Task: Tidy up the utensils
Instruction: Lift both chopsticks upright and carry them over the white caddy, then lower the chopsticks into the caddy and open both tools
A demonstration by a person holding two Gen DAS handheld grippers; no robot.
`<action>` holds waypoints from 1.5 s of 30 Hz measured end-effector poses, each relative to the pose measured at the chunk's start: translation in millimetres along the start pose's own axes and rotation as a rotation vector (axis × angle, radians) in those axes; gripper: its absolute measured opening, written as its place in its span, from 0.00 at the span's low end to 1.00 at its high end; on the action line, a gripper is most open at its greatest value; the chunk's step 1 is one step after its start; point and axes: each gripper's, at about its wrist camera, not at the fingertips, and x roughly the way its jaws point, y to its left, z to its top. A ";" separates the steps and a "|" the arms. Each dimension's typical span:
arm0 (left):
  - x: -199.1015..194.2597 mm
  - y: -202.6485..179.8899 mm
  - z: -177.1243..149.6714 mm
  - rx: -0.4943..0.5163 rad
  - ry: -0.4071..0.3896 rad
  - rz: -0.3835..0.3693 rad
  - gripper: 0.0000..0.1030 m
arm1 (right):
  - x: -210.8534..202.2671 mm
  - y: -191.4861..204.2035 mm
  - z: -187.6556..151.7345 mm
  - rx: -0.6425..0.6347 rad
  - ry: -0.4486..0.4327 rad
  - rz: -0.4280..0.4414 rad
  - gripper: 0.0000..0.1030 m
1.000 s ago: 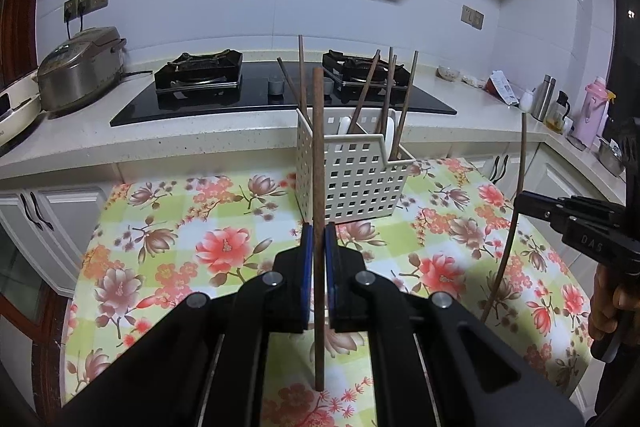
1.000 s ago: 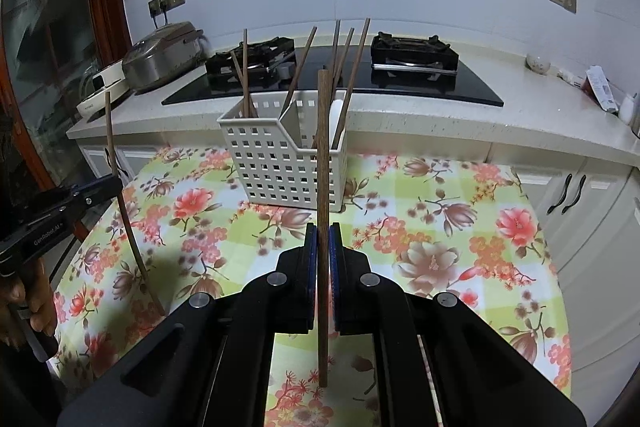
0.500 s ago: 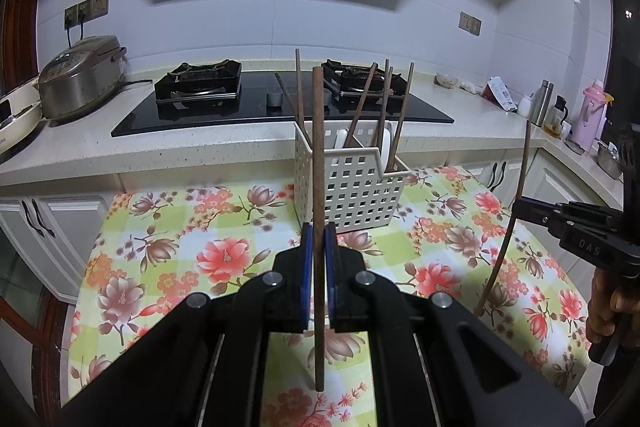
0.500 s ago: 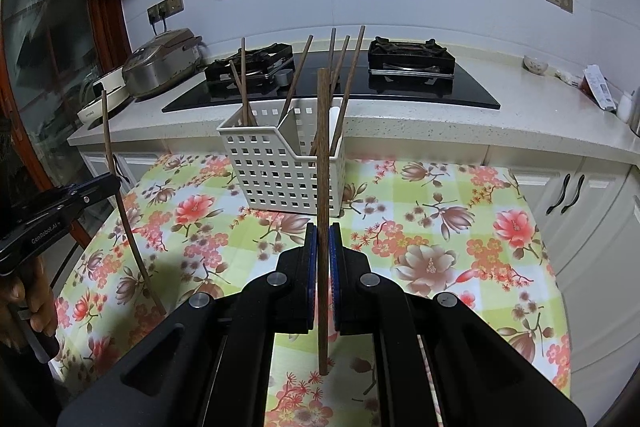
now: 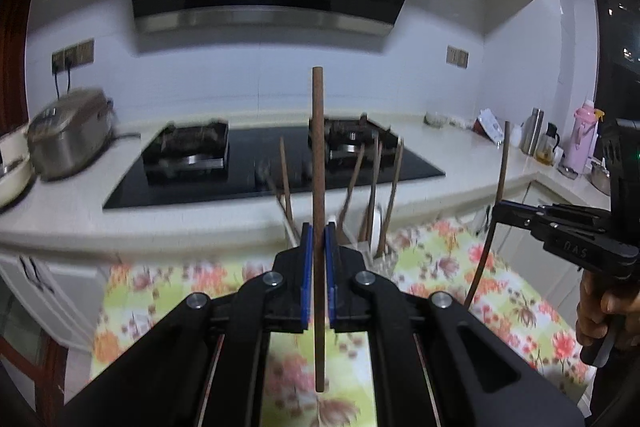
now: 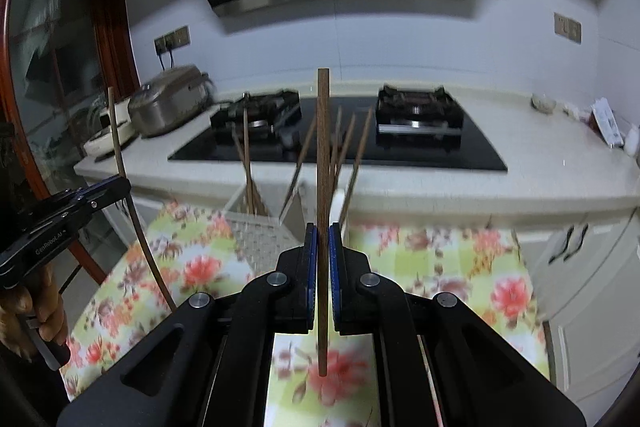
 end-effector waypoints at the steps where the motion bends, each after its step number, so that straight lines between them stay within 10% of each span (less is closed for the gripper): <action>1: 1.9 0.6 10.7 0.001 -0.016 -0.005 0.06 | 0.6 0.4 8.7 -0.004 -0.016 -0.001 0.06; 16: 68.2 -3.2 100.8 0.007 -0.103 -0.012 0.06 | 50.7 -2.0 93.5 0.015 -0.125 -0.004 0.06; 45: 175.6 16.1 42.9 -0.054 0.057 0.009 0.17 | 154.5 -8.2 52.0 0.065 0.039 -0.006 0.08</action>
